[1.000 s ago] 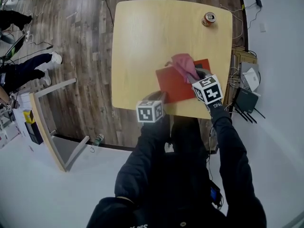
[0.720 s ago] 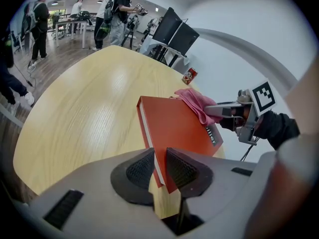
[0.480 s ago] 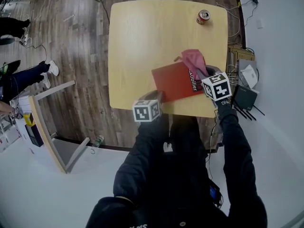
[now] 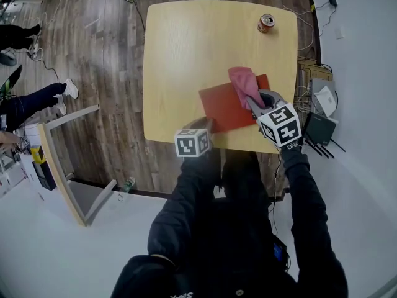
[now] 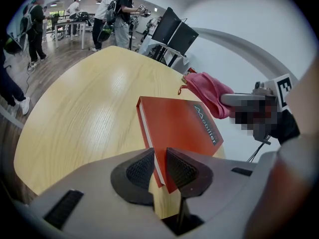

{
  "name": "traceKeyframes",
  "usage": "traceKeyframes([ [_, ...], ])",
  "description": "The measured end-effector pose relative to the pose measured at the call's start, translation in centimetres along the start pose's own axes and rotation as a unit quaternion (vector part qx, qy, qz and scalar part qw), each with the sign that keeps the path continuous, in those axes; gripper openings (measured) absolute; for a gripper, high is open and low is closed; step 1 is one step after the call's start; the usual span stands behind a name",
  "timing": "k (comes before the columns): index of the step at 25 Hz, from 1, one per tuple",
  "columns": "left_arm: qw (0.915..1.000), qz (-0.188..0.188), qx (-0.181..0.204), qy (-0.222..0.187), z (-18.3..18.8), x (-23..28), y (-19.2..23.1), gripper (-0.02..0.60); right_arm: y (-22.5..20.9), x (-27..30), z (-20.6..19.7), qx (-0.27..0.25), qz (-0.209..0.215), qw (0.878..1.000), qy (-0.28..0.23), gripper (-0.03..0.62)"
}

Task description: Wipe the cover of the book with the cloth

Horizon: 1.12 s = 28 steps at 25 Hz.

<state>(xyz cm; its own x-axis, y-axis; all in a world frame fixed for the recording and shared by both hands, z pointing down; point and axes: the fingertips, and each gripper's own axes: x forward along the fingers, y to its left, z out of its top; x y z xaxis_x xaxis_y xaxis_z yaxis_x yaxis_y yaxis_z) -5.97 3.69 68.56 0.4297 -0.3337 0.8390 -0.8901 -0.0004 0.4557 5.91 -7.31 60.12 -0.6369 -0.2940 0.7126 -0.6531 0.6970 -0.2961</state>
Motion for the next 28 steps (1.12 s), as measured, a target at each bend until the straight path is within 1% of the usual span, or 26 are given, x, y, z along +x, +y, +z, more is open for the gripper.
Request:
traceKeyframes([
  [5, 1.0000, 0.001, 0.001, -0.001, 0.0, 0.2, -0.1, 0.098, 6.6, 2.2, 0.5, -0.027, 0.073, 0.997, -0.007, 0.078],
  [9, 1.0000, -0.001, 0.003, -0.003, 0.2, 0.1, -0.1, 0.098, 10.4, 4.2, -1.1, -0.047, 0.116, 0.992, 0.017, 0.078],
  [12, 1.0000, 0.000, 0.005, -0.004, 0.1, 0.1, 0.0, 0.098, 11.9, 5.5, -2.6, -0.060, 0.138, 0.988, 0.040, 0.078],
  [15, 1.0000, 0.000, 0.006, -0.005, 0.1, 0.2, 0.0, 0.098, 12.1, 6.6, -3.5, -0.061, 0.142, 0.986, 0.056, 0.078],
  [19, 1.0000, 0.000, 0.006, -0.007, 0.0, 0.2, 0.0, 0.098, 11.8, 7.6, -4.2, -0.056, 0.138, 0.986, 0.073, 0.078],
  [24, 1.0000, 0.001, 0.005, -0.004, 0.1, 0.1, 0.1, 0.098, 10.7, 8.1, -5.3, -0.050, 0.121, 0.987, 0.093, 0.078],
  [28, 1.0000, 0.001, 0.006, -0.003, 0.1, 0.1, 0.2, 0.098, 9.7, 7.6, -6.1, -0.033, 0.105, 0.989, 0.094, 0.078],
])
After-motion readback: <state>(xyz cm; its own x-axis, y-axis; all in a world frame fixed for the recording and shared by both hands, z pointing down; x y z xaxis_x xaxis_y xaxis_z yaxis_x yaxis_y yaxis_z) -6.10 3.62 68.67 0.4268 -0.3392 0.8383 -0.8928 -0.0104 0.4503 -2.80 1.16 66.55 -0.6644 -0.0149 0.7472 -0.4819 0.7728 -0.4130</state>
